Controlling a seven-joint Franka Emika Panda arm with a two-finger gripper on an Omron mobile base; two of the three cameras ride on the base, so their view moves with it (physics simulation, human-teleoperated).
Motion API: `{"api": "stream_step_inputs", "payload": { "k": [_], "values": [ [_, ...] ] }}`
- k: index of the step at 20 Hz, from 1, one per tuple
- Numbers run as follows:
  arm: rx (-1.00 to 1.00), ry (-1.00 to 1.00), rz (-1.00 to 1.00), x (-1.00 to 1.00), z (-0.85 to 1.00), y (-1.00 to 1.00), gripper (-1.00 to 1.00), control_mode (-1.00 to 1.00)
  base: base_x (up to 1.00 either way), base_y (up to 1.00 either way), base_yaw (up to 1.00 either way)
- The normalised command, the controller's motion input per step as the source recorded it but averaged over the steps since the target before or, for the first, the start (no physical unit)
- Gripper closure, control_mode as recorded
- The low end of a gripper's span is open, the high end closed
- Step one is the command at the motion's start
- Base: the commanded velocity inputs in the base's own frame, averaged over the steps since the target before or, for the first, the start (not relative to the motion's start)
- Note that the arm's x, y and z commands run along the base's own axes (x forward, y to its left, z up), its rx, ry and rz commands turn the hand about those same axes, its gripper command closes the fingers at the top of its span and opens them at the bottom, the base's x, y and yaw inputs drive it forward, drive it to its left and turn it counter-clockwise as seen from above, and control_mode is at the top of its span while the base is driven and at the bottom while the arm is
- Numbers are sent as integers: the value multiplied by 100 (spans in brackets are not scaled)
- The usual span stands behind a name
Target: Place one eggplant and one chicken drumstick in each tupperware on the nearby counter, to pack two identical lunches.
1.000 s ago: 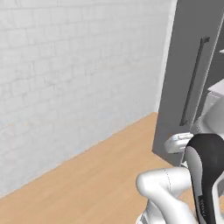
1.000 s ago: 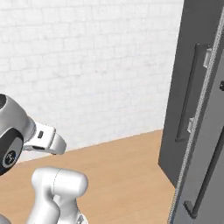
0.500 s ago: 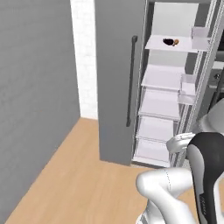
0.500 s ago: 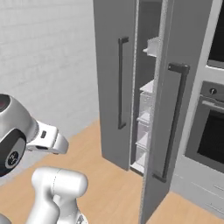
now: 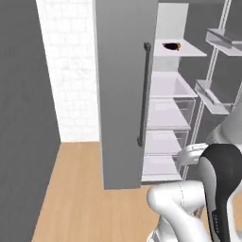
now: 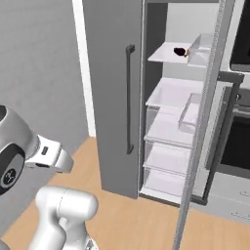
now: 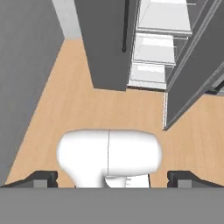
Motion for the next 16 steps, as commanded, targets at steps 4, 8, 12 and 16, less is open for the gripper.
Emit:
{"api": "stream_step_inputs", "payload": {
  "k": [4, 8, 12, 16],
  "values": [
    [0, 0, 0, 0, 0, 0, -100, 100, 65, 17, -72],
    [0, 0, 0, 0, 0, 0, -100, 100, 74, -18, -55],
    [0, 0, 0, 0, 0, 0, -100, 100, 96, -27, -1],
    [0, 0, 0, 0, 0, 0, -100, 100, 84, -5, 0]
  ]
}}
